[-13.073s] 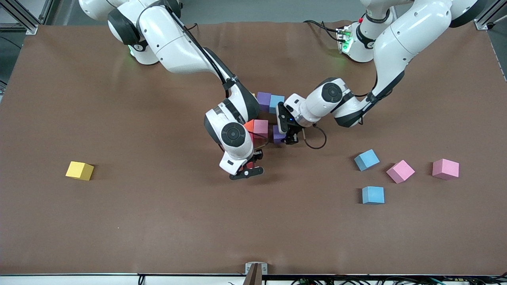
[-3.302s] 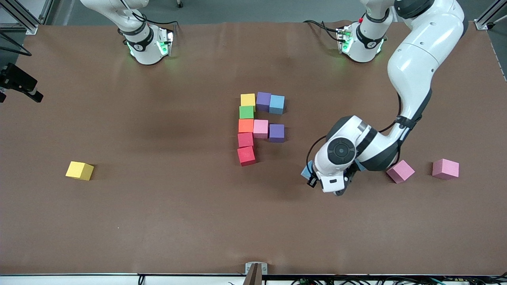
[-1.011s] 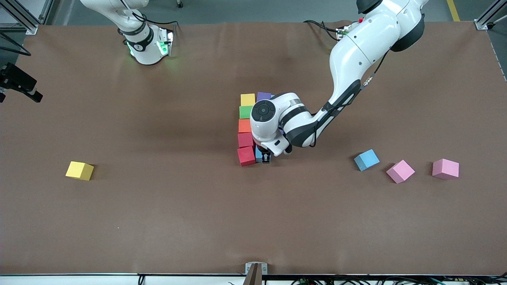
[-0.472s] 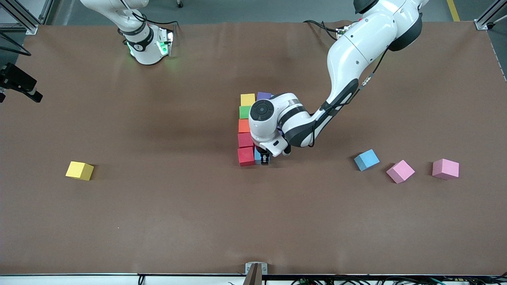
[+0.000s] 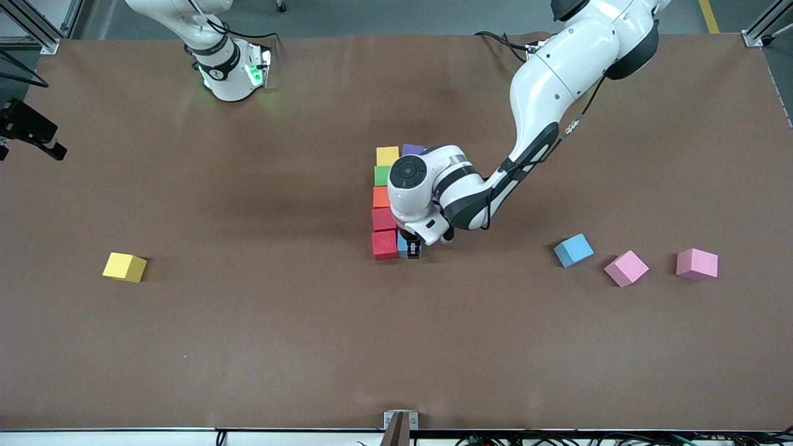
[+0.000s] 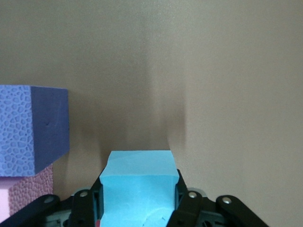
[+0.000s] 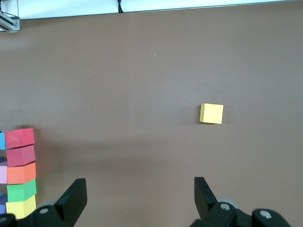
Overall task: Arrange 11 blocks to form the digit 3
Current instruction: 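Lower the light blue cube beside the bottom red cube, open the left gripper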
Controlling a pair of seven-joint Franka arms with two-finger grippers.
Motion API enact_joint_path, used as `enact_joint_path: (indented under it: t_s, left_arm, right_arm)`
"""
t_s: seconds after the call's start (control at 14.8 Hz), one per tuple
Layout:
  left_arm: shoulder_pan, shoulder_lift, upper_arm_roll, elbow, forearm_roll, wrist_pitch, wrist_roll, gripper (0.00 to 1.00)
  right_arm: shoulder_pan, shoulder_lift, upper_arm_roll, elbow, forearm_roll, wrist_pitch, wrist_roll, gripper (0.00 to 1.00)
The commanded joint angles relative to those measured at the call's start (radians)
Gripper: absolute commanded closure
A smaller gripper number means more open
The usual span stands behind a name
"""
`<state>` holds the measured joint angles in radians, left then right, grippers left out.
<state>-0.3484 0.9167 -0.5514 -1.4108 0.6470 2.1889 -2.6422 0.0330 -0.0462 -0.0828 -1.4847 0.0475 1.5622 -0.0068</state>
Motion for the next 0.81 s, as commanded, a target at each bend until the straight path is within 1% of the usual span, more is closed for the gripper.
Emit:
enact_joint_path:
  t_s: [0.0,0.74]
  left_arm:
    - [-0.024,0.036,0.025,0.029,0.010,0.028,-0.021,0.99]
    - [-0.026,0.036,0.034,0.030,0.005,0.040,-0.065,0.99]
  right_arm:
    - [0.005,0.005,-0.002,0.014,-0.011,-0.004,-0.001,0.00]
    - [0.002,0.006,-0.002,0.014,-0.006,-0.005,0.004,0.00]
